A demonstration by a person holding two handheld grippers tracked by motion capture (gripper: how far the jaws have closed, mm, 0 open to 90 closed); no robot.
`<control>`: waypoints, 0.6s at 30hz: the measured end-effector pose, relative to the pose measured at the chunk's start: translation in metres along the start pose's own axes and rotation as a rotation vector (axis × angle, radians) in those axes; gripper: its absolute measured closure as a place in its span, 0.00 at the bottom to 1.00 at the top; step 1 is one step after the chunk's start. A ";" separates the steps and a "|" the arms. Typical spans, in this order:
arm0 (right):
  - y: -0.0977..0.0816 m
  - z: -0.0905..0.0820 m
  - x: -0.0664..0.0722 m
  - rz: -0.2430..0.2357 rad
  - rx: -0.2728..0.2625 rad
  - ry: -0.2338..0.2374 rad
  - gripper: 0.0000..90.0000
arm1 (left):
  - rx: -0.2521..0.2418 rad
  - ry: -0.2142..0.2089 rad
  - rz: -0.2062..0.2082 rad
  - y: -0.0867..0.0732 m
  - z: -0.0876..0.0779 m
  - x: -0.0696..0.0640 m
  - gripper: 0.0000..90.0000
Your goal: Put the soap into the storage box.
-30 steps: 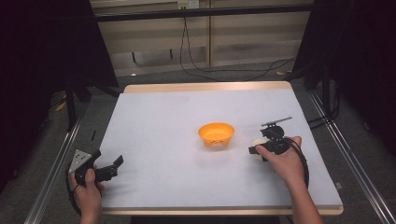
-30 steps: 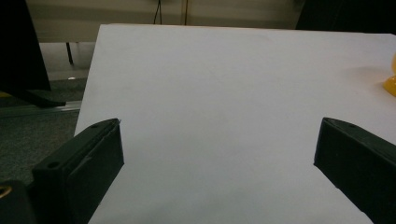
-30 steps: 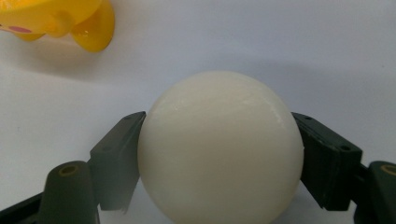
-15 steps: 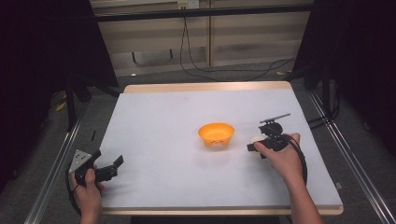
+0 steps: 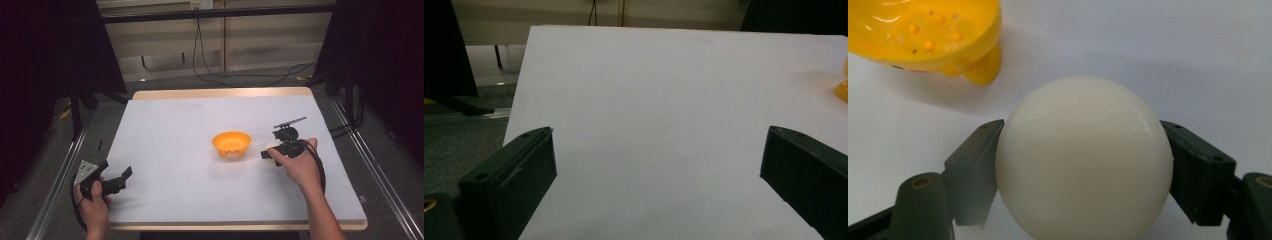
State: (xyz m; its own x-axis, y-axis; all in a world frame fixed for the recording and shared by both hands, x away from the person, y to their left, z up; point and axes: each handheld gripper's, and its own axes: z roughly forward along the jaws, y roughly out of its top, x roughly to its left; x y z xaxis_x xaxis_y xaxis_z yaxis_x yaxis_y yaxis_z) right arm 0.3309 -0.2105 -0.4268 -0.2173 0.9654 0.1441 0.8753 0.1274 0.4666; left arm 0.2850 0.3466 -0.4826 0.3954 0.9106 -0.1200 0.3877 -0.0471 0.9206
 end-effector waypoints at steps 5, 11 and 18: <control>0.006 -0.002 0.004 -0.008 0.000 0.007 0.26 | 0.001 -0.001 0.002 0.000 0.000 0.000 0.01; 0.012 -0.003 0.009 -0.004 0.002 0.010 0.26 | -0.001 0.004 -0.003 0.000 0.000 0.000 0.01; 0.020 -0.005 0.015 -0.005 -0.003 0.022 0.26 | -0.002 0.004 -0.001 0.000 0.000 0.000 0.01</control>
State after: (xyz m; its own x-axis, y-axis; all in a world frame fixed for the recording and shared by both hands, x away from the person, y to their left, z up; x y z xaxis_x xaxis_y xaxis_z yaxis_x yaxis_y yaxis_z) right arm 0.3434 -0.1946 -0.4112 -0.2310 0.9595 0.1612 0.8730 0.1312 0.4698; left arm 0.2848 0.3468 -0.4826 0.3922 0.9121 -0.1194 0.3863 -0.0455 0.9213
